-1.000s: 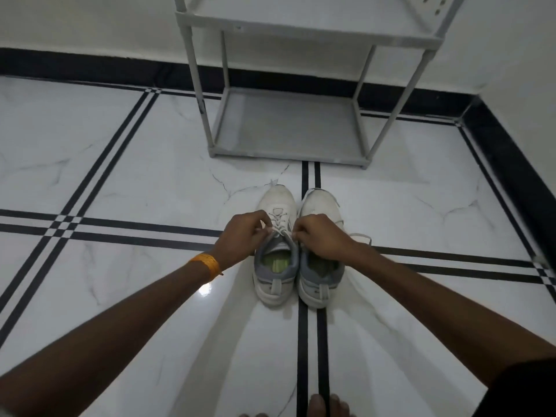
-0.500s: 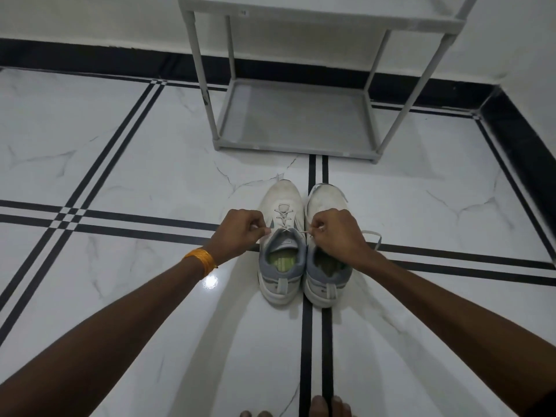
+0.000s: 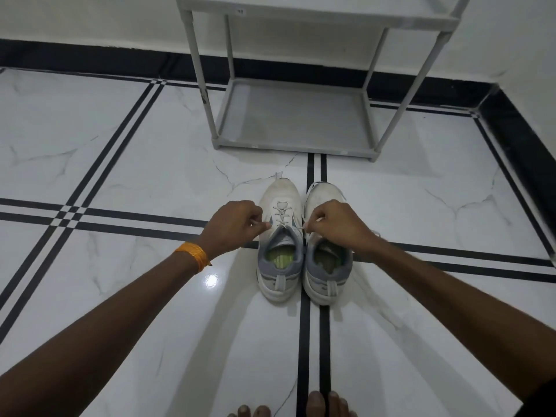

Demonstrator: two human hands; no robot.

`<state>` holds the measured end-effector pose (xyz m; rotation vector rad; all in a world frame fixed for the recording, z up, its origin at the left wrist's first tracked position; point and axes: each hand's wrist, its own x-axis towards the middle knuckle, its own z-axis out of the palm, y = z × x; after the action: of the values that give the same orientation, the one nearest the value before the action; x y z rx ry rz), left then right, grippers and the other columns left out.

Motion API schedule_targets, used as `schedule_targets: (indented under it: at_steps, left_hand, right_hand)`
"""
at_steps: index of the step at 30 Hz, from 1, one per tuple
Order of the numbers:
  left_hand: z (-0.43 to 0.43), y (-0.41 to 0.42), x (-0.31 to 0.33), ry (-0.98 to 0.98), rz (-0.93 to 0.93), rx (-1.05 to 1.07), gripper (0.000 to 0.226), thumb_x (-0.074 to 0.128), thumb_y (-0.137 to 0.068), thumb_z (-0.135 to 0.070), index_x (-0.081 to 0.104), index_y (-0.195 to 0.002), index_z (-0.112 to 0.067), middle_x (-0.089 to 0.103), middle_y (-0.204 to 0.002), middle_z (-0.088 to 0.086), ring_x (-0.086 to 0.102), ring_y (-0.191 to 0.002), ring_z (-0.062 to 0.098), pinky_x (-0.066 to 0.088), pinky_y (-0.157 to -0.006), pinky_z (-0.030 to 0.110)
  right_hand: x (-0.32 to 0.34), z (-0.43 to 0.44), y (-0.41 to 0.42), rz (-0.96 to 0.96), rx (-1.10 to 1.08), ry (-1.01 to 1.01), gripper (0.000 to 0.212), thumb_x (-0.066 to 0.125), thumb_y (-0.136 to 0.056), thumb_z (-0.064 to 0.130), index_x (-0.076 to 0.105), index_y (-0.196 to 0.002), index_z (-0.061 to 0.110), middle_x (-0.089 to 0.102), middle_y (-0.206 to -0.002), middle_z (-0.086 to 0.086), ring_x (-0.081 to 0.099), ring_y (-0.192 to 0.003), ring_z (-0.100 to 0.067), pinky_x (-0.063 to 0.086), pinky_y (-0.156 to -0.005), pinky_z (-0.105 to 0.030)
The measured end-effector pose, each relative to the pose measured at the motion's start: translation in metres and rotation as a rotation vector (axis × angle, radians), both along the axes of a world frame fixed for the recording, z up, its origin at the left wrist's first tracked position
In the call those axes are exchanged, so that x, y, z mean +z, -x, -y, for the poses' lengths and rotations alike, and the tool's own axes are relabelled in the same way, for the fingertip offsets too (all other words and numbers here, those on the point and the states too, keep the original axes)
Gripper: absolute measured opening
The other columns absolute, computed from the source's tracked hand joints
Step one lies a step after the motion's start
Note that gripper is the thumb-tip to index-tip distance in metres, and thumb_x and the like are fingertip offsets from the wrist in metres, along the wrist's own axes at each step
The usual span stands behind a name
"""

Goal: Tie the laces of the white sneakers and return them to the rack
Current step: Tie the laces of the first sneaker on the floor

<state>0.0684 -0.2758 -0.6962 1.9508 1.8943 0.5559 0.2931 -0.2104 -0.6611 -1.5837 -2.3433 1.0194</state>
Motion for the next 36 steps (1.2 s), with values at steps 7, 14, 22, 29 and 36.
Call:
schedule_targets:
  at_steps: [7, 14, 22, 29, 36]
  left_hand:
    - [-0.024, 0.0, 0.062, 0.12, 0.4, 0.016, 0.039, 0.068, -0.087, -0.038, 0.06, -0.063, -0.009, 0.064, -0.064, 0.003, 0.06, -0.069, 0.019, 0.045, -0.072, 0.033]
    - [-0.028, -0.025, 0.087, 0.086, 0.47, -0.116, 0.036, 0.068, -0.09, -0.034, 0.056, -0.071, -0.006, 0.053, -0.062, -0.001, 0.049, -0.059, 0.009, 0.041, -0.058, 0.024]
    - [-0.029, -0.037, 0.099, -0.07, 0.116, -0.289, 0.024, 0.071, -0.087, -0.034, 0.069, -0.085, -0.01, 0.067, -0.074, -0.004, 0.06, -0.06, 0.009, 0.049, -0.058, 0.029]
    - [-0.033, -0.036, 0.099, -0.1, 0.035, -0.334, 0.025, 0.068, -0.088, -0.039, 0.073, -0.096, -0.016, 0.07, -0.083, -0.007, 0.065, -0.066, 0.009, 0.054, -0.066, 0.034]
    - [-0.046, -0.027, 0.106, -0.335, -0.512, -0.372, 0.021, 0.062, -0.091, -0.037, 0.066, -0.087, -0.016, 0.071, -0.09, 0.004, 0.065, -0.073, 0.023, 0.053, -0.062, 0.033]
  right_hand:
    - [0.041, -0.023, 0.013, -0.376, -0.033, 0.28, 0.033, 0.06, -0.094, 0.028, 0.063, -0.069, 0.006, 0.066, -0.07, -0.003, 0.064, -0.073, -0.014, 0.048, -0.083, -0.032]
    - [0.063, -0.031, 0.023, -0.308, 0.011, 0.157, 0.024, 0.066, -0.09, 0.025, 0.071, -0.071, 0.01, 0.057, -0.058, 0.007, 0.051, -0.054, -0.009, 0.046, -0.052, -0.024]
    - [0.111, -0.05, 0.039, 0.316, 0.225, 0.043, 0.017, 0.075, -0.08, 0.025, 0.076, -0.078, 0.008, 0.067, -0.069, -0.002, 0.054, -0.052, -0.016, 0.042, -0.048, -0.023]
    - [0.136, -0.06, 0.048, 0.181, 0.185, 0.101, 0.024, 0.065, -0.089, 0.024, 0.066, -0.072, 0.006, 0.052, -0.056, 0.0, 0.043, -0.048, -0.013, 0.032, -0.046, -0.025]
    - [0.138, -0.054, 0.052, -0.029, 0.329, -0.115, 0.032, 0.061, -0.093, 0.034, 0.072, -0.076, 0.01, 0.06, -0.064, 0.004, 0.05, -0.057, -0.007, 0.04, -0.06, -0.025]
